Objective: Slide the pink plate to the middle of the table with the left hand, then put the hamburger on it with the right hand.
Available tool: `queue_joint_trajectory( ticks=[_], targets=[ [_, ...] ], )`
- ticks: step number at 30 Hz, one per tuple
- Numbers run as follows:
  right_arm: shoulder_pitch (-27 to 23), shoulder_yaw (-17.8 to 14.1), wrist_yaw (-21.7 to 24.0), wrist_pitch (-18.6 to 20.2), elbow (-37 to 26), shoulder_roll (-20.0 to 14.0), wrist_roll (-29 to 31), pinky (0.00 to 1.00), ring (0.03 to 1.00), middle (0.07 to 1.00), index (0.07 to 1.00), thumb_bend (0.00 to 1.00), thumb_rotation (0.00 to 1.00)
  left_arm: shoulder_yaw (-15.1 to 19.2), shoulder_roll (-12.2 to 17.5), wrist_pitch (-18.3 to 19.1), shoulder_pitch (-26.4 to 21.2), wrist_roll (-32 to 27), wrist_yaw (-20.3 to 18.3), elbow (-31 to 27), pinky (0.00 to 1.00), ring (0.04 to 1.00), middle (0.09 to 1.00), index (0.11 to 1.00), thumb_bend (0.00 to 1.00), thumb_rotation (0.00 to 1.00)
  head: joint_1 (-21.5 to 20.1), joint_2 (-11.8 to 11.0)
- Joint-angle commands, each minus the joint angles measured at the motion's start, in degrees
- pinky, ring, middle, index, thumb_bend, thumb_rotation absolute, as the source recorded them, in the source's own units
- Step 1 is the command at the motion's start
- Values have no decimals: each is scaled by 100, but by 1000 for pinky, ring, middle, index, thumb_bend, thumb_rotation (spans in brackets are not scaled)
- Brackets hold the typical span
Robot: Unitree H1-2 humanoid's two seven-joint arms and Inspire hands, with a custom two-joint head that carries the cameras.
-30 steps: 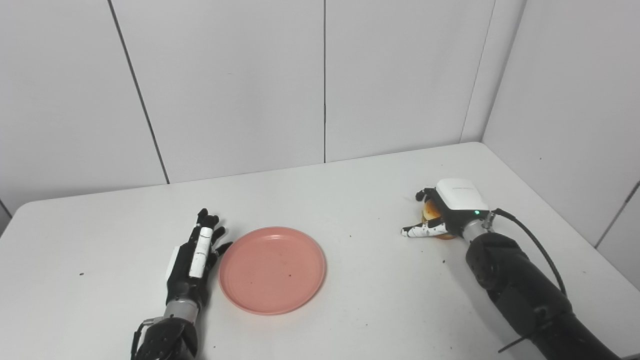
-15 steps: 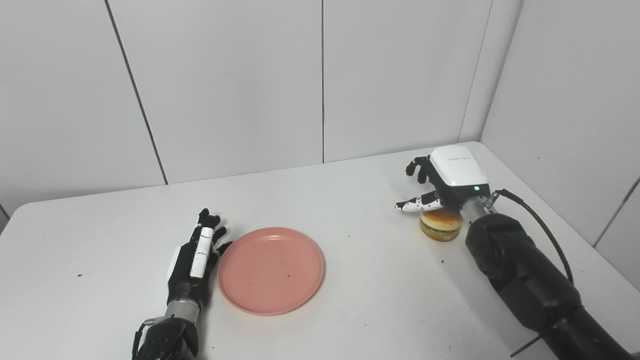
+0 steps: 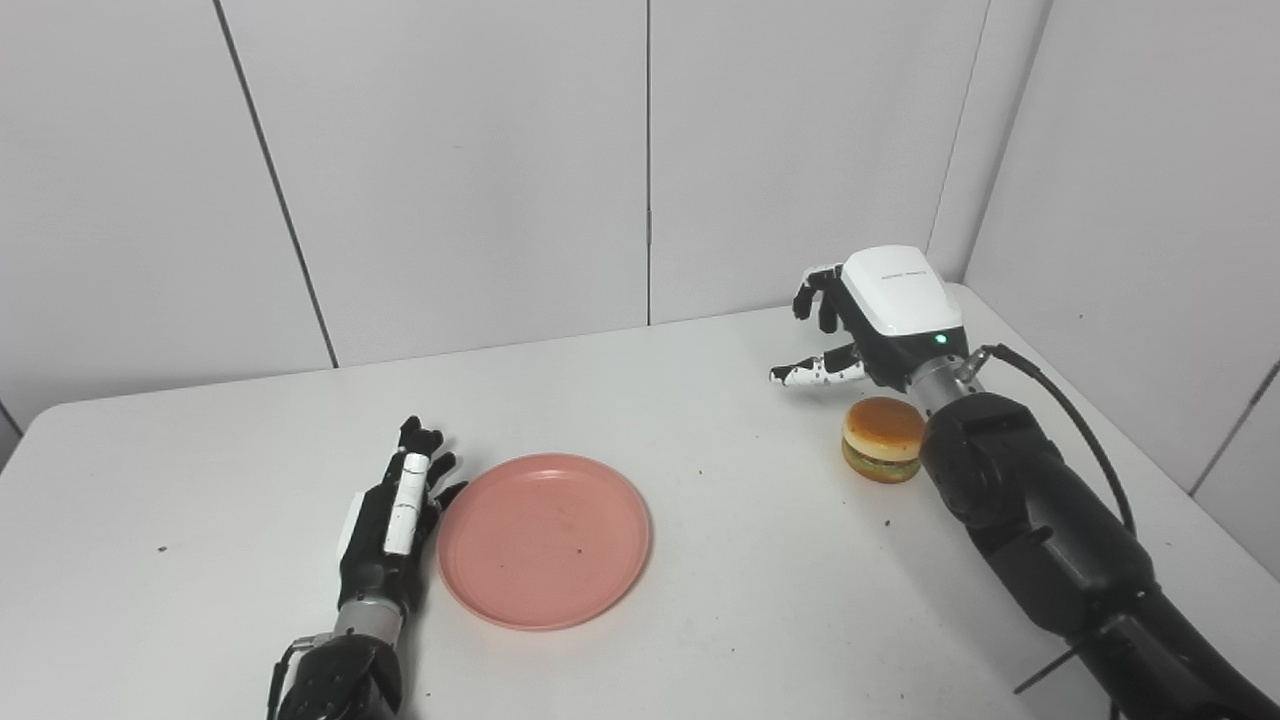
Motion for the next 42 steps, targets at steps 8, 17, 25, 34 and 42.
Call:
queue_joint_trajectory(
  ticks=[8,17,25,34,42],
  targets=[
    [-304,-101,39,-150,-167,-166,-23,308,378,442,513,681,462,-18,-23,110,-40,25,10,0,819,922,961,1000,867,870,7,-2],
    [-286,-119,24,-72,-32,-154,-96,293,362,427,488,682,475,-1,-19,126,-55,3,2,3,888,927,958,1000,870,864,-7,-3],
    [-154,-141,-68,145,498,-185,-379,402,506,586,611,752,528,-22,21,176,-41,12,-38,-36,823,922,960,1000,856,872,-6,25],
    [7,-222,-430,-30,1274,-177,-157,508,608,666,645,803,613,-50,45,222,-28,30,-73,-72,817,920,961,1000,847,873,-5,32],
    [5,-61,-781,-99,1743,-172,-144,538,637,688,646,826,636,-64,53,235,-47,21,-104,-69,793,919,961,1000,854,872,8,38]
  ],
)
